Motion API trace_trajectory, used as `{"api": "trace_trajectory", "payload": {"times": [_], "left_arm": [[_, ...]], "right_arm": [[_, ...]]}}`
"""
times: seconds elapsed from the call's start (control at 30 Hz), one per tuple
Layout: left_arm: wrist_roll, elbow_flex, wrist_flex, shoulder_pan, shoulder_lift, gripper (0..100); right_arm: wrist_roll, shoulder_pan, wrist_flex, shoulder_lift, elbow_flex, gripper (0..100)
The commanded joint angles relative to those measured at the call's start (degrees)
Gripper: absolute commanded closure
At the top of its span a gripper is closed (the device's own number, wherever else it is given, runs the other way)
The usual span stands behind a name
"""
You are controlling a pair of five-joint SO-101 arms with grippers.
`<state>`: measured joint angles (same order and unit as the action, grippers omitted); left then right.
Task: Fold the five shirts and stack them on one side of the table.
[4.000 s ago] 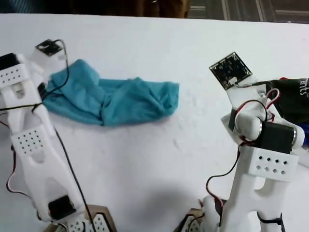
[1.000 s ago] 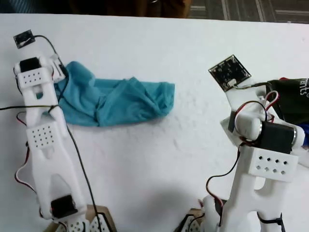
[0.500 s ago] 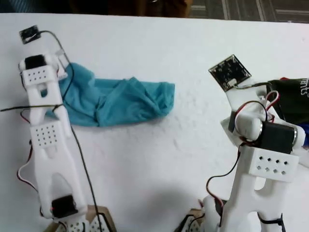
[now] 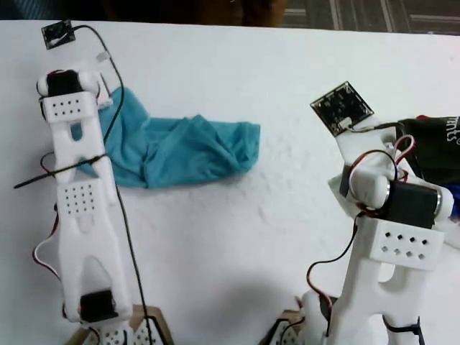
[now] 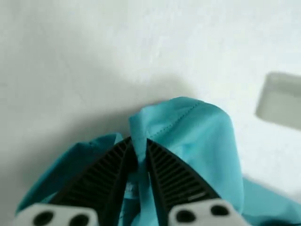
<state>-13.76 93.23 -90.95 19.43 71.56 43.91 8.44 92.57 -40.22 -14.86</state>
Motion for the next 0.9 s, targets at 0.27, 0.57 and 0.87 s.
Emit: {"api": "trace_trajectory", "payload": {"times": [0.27, 0.57, 0.87], "left_arm": [[3.6, 1.0, 2.1, -0.4, -3.3, 90], [3.6, 1.0, 2.5, -0.4, -3.3, 98], [5.7, 2.4, -6.6, 1.4, -6.9, 97]], "right_arm": [[0.2, -0.2, 0.2, -1.4, 0.4, 98.1], [0.2, -0.2, 0.2, -1.4, 0.4, 98.1], [0.2, -0.2, 0.2, -1.4, 0.4, 98.1]]}}
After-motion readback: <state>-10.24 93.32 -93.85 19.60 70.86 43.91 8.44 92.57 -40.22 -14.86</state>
